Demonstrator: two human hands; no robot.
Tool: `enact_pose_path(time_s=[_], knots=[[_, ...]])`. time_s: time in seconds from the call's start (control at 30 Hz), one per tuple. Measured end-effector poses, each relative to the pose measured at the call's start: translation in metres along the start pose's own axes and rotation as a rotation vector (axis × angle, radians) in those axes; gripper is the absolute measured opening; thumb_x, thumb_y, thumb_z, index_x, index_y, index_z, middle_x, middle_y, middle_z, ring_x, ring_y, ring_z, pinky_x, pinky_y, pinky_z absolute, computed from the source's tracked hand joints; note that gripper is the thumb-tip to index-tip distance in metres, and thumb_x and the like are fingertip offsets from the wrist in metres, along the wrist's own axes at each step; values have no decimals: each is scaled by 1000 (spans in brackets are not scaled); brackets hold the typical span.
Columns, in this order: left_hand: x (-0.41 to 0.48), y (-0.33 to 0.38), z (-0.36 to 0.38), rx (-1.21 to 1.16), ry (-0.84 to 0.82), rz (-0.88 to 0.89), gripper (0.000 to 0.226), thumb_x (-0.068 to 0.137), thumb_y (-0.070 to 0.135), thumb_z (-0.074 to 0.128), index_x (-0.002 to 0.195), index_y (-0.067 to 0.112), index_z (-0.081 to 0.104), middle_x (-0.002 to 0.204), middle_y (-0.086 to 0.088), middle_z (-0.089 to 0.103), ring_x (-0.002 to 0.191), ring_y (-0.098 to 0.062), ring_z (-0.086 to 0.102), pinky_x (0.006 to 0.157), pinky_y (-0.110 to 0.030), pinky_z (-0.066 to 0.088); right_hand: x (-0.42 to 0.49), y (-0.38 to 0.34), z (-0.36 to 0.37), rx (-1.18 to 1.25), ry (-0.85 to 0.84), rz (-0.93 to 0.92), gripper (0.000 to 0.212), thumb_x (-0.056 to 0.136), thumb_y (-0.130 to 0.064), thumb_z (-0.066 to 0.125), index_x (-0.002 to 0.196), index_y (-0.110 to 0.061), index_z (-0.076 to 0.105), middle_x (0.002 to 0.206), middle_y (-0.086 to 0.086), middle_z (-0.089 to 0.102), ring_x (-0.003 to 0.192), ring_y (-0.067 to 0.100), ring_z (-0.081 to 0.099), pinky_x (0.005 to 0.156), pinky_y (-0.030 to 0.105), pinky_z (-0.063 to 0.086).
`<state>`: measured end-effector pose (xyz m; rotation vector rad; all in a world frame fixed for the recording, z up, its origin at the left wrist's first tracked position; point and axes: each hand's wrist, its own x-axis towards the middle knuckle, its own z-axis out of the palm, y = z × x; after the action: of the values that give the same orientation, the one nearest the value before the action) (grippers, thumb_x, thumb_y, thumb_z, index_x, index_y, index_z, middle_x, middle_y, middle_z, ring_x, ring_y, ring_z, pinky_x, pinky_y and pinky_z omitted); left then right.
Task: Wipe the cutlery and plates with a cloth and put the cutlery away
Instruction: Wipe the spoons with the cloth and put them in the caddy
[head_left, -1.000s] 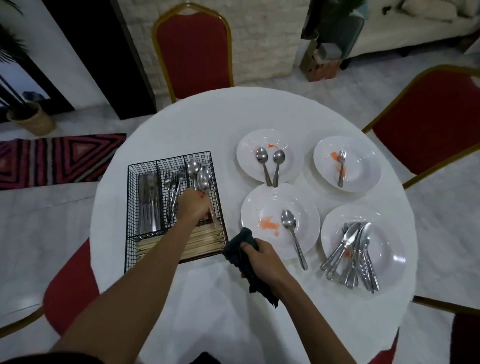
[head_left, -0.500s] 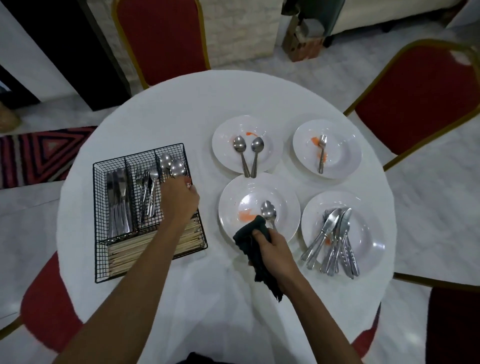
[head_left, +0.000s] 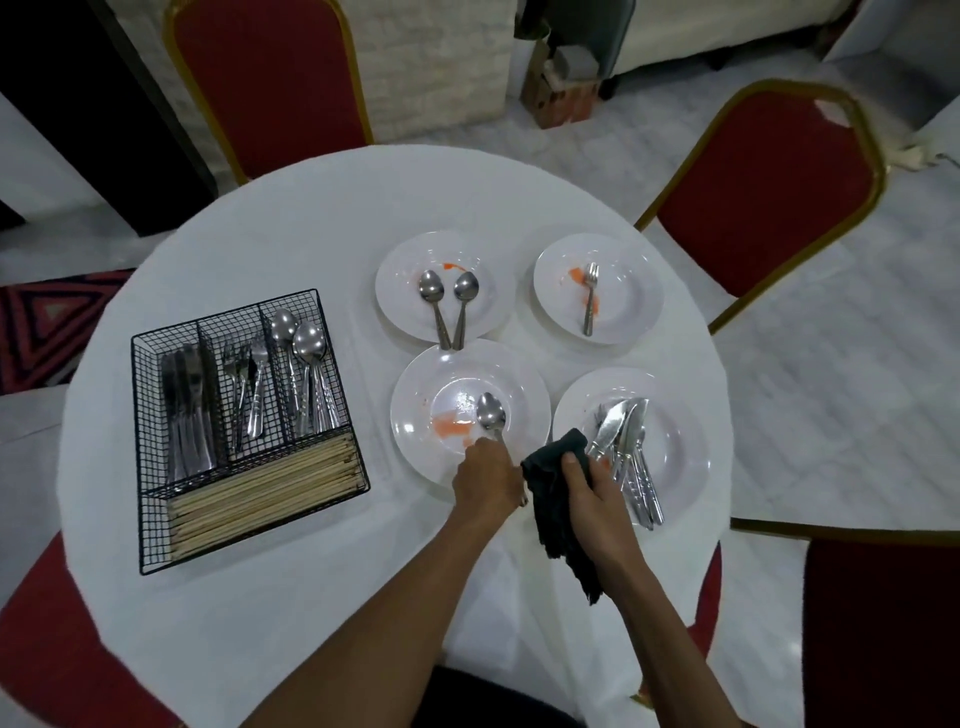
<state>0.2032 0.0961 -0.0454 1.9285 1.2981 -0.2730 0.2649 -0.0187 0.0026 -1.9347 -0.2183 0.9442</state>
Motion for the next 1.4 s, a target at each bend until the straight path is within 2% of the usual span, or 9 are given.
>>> enact_pose_path(time_s=[0.23,0.43,0.53,0.7,0.87,1.0,1.17,1.27,1.4], knots=[[1,-6,-2,-89,-27,-127,31,85,37,71,97,9,64,98,-10,71,90,-29,70,75,-35,55,2,-3,-12,6,-22,0,24,106,-39,47,104,-27,68,97,-3,72,91,16,69,74,31,53],[-16,-10,-12,-371,-124,-147,20,84,26,70,71,11,63,69,-1,63,65,-19,63,71,-34,62,16,-4,-29,86,34,33,30,107,-39,43,110,-25,69,106,-4,72,96,8,66,79,26,52],[-43,-13,-25,-620,-213,-98,18,91,23,68,92,6,70,83,-3,70,75,-16,66,69,-32,62,28,2,-30,166,60,104,42,107,-46,39,122,-19,67,117,1,71,111,19,66,101,42,52],[-81,3,-29,-716,-297,-21,15,101,20,56,104,7,62,85,-14,77,75,-28,76,68,-37,63,34,-16,0,277,-142,225,43,105,-43,49,112,-6,71,101,18,76,89,27,75,74,32,60],[-89,6,-48,-626,-248,4,10,100,22,57,105,17,64,76,-8,75,62,-18,69,59,-32,59,41,-35,16,470,-242,87,19,99,-12,61,116,-4,67,108,21,75,102,35,73,90,47,60],[-73,-14,-88,-255,-207,59,11,96,33,63,102,25,67,73,4,76,57,-6,69,53,-16,48,57,-49,2,137,-267,-76,9,96,-9,66,104,-12,70,96,10,77,91,28,75,77,40,62],[-48,-38,-132,207,-43,147,12,92,41,66,98,36,74,76,16,74,74,-1,65,76,-28,55,76,-82,-17,-785,-785,-283,10,95,-17,68,104,-13,70,102,6,74,95,23,68,87,34,52],[-45,-38,-135,267,-62,226,11,92,35,68,98,33,76,80,14,75,72,0,65,67,-24,50,76,-97,-8,-1144,-918,-418,8,93,-25,69,98,-19,70,96,2,72,90,22,66,80,31,50],[-51,-43,-131,-284,-8,137,9,93,28,69,94,22,76,78,5,78,65,-9,71,60,-17,49,82,-84,-3,-292,-519,-284,4,91,-24,74,91,-20,73,87,-1,76,84,20,71,77,30,54]])
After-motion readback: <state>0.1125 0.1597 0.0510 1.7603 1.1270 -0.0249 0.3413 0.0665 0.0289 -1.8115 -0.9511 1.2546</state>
